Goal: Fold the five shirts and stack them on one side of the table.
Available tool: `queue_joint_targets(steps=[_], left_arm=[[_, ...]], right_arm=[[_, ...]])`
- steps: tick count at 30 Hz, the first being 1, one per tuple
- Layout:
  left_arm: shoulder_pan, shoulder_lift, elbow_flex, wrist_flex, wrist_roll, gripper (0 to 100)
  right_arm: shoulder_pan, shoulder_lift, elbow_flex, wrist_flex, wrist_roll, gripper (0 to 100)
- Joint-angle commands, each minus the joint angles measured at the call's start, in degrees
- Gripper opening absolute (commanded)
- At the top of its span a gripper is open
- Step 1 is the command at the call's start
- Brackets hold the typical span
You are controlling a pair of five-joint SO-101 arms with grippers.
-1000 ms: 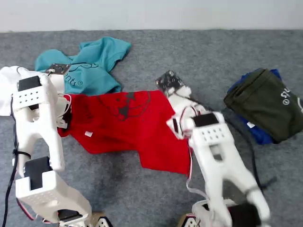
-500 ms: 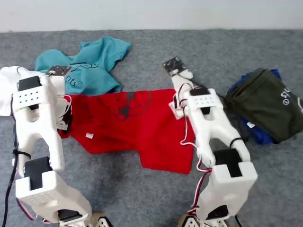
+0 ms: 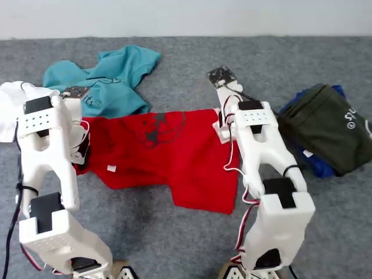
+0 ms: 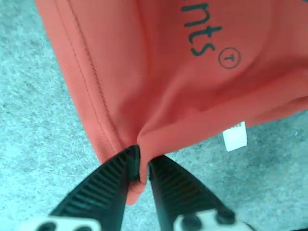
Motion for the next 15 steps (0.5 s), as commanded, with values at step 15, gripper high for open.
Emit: queue_joint_targets(steps=[15], left_arm=[[0.00,-2.73,-0.04,0.09,-0.35,2]], right_arm=[[-6.90,3.65,-2.02,-2.59,5.89,4.7]])
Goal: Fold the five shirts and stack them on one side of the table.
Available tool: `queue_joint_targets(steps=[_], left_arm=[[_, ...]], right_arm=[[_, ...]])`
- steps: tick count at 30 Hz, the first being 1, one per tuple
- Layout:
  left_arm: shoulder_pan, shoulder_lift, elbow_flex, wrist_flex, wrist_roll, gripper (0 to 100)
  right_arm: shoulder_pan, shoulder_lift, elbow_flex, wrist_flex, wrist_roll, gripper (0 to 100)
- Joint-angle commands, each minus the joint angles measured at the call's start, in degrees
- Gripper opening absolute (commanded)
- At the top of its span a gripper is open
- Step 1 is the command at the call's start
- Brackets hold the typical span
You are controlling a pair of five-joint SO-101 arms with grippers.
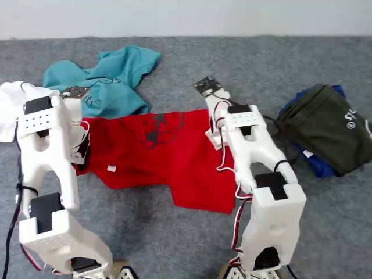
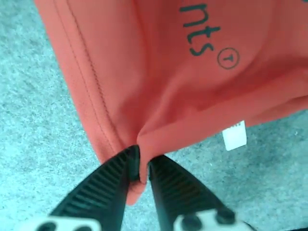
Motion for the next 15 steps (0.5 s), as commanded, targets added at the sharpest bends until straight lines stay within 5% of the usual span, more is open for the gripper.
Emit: queue_joint_targets(steps=[1,7,15], left_arm=[[0.00,-2.73,-0.22,0.18,-0.35,2],[0.00,-2.73,-0.13,0.18,-0.35,2],[0.00,-2.73,-0.13,0.18,-0.35,2]], right_arm=[[-2.86,0.04,-1.41,-0.84,1.32,4.4],[-1.89,-0.48,-1.76,-0.75,1.32,3.8],[9.27,-5.23,-6.51,4.44,1.14,0.9]])
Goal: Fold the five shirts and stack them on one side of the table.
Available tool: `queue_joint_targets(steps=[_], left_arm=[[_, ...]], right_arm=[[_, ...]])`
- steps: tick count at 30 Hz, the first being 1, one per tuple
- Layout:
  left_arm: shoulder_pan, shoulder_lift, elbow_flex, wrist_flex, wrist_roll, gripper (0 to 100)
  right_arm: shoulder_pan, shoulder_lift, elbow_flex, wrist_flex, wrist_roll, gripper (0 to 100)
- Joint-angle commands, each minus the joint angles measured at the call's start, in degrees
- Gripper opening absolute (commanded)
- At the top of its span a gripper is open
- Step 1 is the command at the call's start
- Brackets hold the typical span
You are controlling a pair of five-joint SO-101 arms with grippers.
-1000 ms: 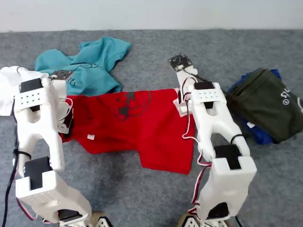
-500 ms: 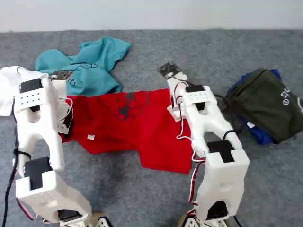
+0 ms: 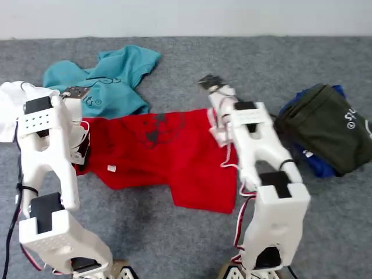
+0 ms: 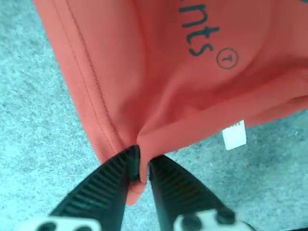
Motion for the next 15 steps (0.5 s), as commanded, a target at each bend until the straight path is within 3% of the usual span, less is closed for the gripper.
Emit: queue_joint_targets(steps=[1,15], left_arm=[[0.00,-2.73,-0.13,0.18,-0.35,2],[0.00,-2.73,-0.13,0.35,-0.35,2]], right_arm=[[5.58,-5.85,-3.60,2.33,0.26,0.9],[14.90,-6.73,-4.92,2.59,0.35,0.9]])
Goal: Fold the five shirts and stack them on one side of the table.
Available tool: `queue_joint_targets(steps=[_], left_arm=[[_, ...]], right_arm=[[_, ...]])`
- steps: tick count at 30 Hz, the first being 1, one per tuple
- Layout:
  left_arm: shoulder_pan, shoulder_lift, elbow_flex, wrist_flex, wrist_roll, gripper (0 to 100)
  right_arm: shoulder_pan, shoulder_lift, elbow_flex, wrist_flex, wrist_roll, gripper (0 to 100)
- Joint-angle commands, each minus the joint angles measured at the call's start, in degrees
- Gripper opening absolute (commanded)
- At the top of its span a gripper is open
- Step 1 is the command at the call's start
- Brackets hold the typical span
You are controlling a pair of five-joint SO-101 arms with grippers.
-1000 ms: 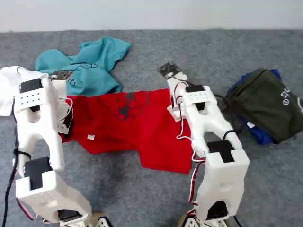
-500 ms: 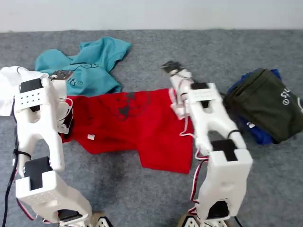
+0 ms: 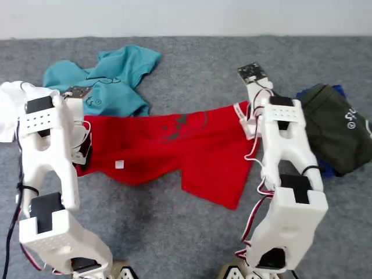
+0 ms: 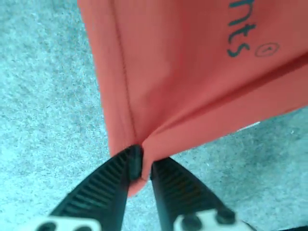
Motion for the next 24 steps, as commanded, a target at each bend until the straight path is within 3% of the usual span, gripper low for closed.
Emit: queue_joint_targets(steps=[1,15,20,24], left_arm=[[-0.09,-2.73,-0.13,0.35,-0.09,2],[0.35,-2.99,-0.31,0.70,0.09,2],[6.51,-2.81,-0.57,1.85,-0.18,11],[10.02,-2.73,-2.51,1.85,0.00,12]], right_arm=[[4.53,-4.09,-3.34,0.48,0.44,0.9],[6.46,-3.82,-3.16,0.48,0.53,0.9],[6.37,-3.82,-3.08,0.57,0.62,0.9],[5.67,-3.82,-3.08,1.80,2.11,0.9]])
